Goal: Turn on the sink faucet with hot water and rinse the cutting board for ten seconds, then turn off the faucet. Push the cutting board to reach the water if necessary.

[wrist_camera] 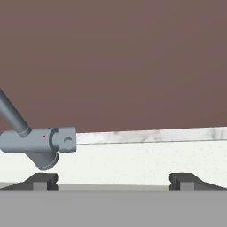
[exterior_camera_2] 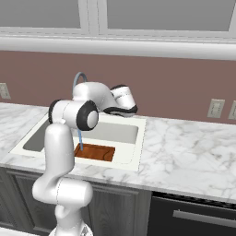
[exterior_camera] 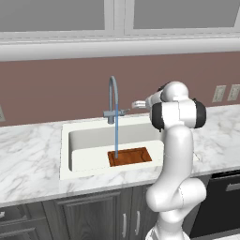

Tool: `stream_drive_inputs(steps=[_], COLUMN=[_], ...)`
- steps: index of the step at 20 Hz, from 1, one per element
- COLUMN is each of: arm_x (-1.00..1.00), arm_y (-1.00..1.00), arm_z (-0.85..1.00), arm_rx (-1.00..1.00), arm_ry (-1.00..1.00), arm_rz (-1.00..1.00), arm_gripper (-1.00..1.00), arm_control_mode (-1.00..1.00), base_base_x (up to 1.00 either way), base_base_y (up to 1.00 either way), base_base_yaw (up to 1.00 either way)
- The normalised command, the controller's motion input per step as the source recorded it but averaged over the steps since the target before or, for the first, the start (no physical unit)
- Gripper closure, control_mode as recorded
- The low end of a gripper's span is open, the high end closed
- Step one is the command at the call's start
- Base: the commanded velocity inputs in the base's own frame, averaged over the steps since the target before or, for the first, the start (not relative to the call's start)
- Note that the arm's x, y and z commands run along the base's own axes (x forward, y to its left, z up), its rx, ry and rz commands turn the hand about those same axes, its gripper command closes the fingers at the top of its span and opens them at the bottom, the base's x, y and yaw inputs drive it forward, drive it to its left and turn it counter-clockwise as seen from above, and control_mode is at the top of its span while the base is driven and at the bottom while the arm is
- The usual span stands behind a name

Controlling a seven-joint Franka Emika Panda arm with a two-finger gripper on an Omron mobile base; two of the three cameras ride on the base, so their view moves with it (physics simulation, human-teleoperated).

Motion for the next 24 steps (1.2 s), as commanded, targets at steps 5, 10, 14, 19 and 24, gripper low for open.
stream_drive_inputs(steps=[5, 10, 14, 19, 24], arm_x=[0.0, 0.0, 0.0, 0.0, 0.0], arm_y=[0.0, 0.0, 0.0, 0.0, 0.0], arm_z=[0.0, 0.0, 0.0, 0.0, 0.0], arm_rx=[0.0, 0.0, 0.0, 0.0, 0.0], arm_ry=[0.0, 0.0, 0.0, 0.0, 0.0], arm_rz=[0.0, 0.0, 0.0, 0.0, 0.0], arm_gripper=[-1.0, -1.0, -1.0, -1.0, -1.0], arm_control_mode=[-1.0, -1.0, -1.0, -1.0, -1.0], base_base_x=[0.0, 0.0, 0.0, 0.0, 0.0], base_base_y=[0.0, 0.0, 0.0, 0.0, 0.0], base_base_yaw=[0.0, 0.0, 0.0, 0.0, 0.0])
